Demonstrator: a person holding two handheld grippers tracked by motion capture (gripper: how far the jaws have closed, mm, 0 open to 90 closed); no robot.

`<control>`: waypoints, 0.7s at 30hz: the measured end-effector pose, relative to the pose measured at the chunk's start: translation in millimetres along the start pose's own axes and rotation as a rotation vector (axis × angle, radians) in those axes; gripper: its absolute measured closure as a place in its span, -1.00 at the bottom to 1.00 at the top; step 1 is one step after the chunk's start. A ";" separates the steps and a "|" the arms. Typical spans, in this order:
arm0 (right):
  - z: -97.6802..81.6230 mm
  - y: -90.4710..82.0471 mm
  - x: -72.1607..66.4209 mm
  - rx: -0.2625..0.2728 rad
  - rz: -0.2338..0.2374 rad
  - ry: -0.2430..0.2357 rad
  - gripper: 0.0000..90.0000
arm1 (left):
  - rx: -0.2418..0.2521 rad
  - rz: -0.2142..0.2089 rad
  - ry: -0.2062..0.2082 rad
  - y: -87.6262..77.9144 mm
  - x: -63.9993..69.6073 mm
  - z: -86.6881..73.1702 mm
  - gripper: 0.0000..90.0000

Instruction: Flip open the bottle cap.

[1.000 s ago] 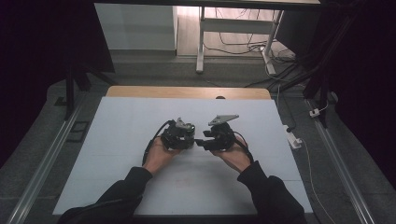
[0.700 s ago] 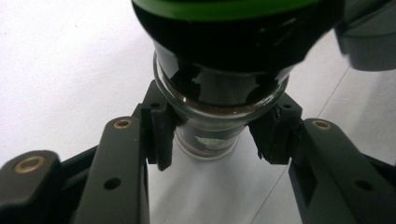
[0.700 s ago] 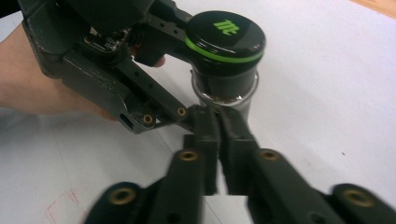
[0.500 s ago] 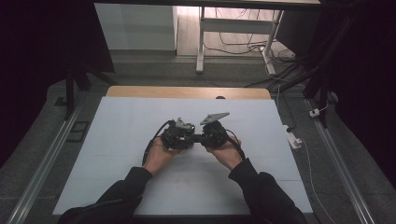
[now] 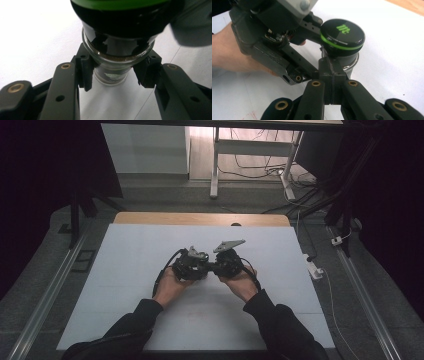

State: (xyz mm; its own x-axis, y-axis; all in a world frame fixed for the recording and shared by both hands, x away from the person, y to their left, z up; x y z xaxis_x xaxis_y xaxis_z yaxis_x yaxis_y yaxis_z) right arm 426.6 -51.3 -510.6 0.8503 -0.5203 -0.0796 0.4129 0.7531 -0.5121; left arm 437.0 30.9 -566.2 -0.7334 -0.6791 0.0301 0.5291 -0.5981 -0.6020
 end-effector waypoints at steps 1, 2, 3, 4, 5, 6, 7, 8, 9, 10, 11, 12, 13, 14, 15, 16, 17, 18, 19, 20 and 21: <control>0.3 -0.8 0.4 -0.003 -0.001 0.000 0.99 | 0.000 0.000 0.000 0.0 0.1 0.0 0.20; 0.3 -1.2 0.7 -0.002 -0.001 0.001 0.99 | 0.000 0.001 0.000 0.0 0.1 0.0 0.20; 0.3 -1.5 1.1 -0.001 -0.001 0.002 0.99 | 0.000 0.000 0.000 0.0 0.0 0.0 0.20; 0.4 -1.8 1.3 0.000 0.000 0.004 0.99 | 0.000 0.001 0.002 0.0 -0.1 0.0 0.20; 0.6 -2.2 1.3 -0.001 0.002 0.005 0.99 | 0.000 0.001 0.001 0.0 -0.1 0.0 0.20; 1.1 -2.8 1.0 -0.001 0.004 0.006 0.99 | -0.001 0.001 0.001 0.0 -0.2 0.0 0.20; 1.7 -3.5 0.6 0.000 0.006 0.005 0.99 | -0.001 0.001 0.001 0.0 -0.1 0.0 0.20; 2.5 -4.1 0.0 0.004 0.008 0.004 0.99 | 0.000 0.001 0.002 0.1 0.0 0.0 0.20; 3.5 -4.8 -0.6 0.008 0.007 0.007 0.99 | -0.001 0.003 0.003 0.1 0.0 0.0 0.20; 4.8 -5.2 -0.7 0.013 0.007 0.003 0.99 | 0.000 0.004 0.002 0.1 0.1 0.0 0.20; 5.8 -5.5 -0.7 0.016 0.007 0.001 0.99 | 0.000 0.004 0.002 0.1 0.1 0.0 0.20; 6.5 -5.8 -0.8 0.018 0.005 0.003 0.99 | 0.001 0.005 0.003 0.2 0.1 0.0 0.20; 7.0 -5.7 -0.5 0.020 0.003 0.004 0.99 | 0.001 0.005 0.003 0.2 0.1 0.0 0.20; 7.2 -5.5 -0.1 0.020 0.001 0.005 0.99 | 0.001 0.005 0.003 0.2 0.1 0.0 0.20; 7.4 -5.3 0.3 0.022 -0.001 0.005 0.99 | 0.000 0.005 0.003 0.1 0.1 0.0 0.20; 7.7 -5.0 0.7 0.023 -0.002 0.008 0.99 | 0.000 0.005 0.003 0.2 0.1 -0.1 0.20; 8.3 -4.8 1.0 0.028 0.000 0.011 0.99 | 0.001 0.006 0.003 0.3 0.2 -0.1 0.20; 9.1 -4.8 1.2 0.032 -0.002 0.012 0.99 | 0.000 0.006 0.002 0.2 0.1 -0.1 0.20; 10.3 -4.9 1.3 0.033 -0.003 0.012 0.99 | 0.000 0.006 -0.001 0.3 0.2 -0.1 0.20; 10.9 -4.9 1.4 0.034 -0.004 0.010 0.99 | 0.002 0.006 -0.001 0.4 0.3 0.0 0.20; 11.9 -4.7 1.6 0.037 -0.006 0.011 0.99 | 0.002 0.007 -0.002 0.4 0.3 0.0 0.20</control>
State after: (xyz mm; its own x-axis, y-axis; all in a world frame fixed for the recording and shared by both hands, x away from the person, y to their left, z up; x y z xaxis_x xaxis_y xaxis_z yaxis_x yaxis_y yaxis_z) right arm 429.9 -50.9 -498.1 0.8443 -0.5289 -0.0861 0.4297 0.7643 -0.4809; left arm 436.9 30.5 -566.5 -0.7292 -0.6838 0.0274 0.5349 -0.5945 -0.6004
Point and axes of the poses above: each handheld gripper's, and its own axes: y roughly forward along the jaws, z roughly out of its top, x roughly to its right, the point moved 8 cm from there along y, roughly forward along the jaws, and after that the axes turned 10 degrees about x, right-handed, at the moved point
